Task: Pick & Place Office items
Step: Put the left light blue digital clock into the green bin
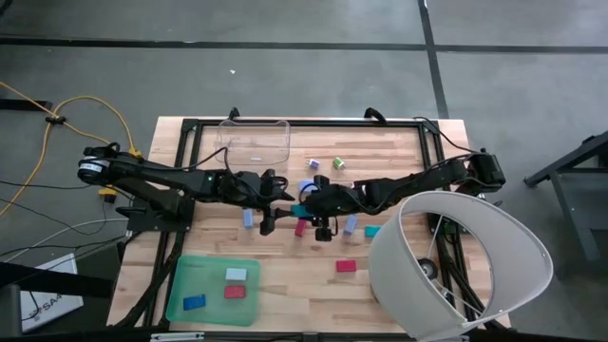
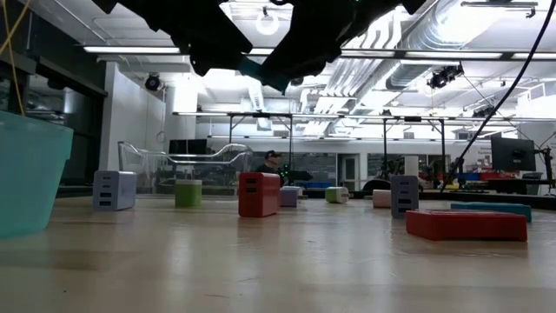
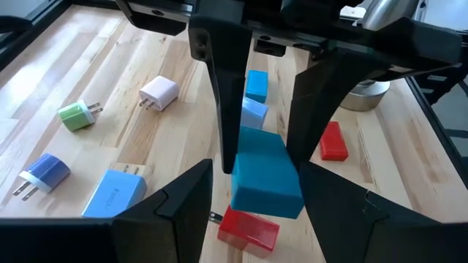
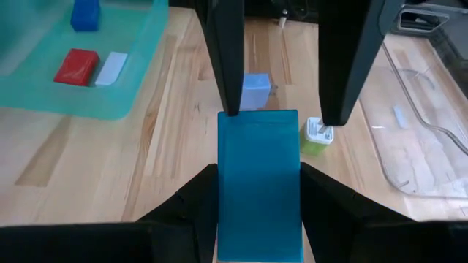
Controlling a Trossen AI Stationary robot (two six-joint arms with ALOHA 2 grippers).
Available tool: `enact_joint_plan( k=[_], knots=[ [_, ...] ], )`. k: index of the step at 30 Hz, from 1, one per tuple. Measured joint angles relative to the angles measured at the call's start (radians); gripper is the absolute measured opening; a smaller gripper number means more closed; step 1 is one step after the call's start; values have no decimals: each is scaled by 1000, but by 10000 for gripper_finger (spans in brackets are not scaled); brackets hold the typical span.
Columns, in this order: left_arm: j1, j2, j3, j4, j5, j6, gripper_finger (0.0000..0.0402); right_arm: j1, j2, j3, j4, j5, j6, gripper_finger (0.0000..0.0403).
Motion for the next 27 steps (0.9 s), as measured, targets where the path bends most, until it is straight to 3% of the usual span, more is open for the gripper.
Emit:
enact_joint_plan(
  k=[27],
  knots=[
    [-1,0,0,-9,14,0,200,-1,-7,0,55,48,-23,147]
  ],
)
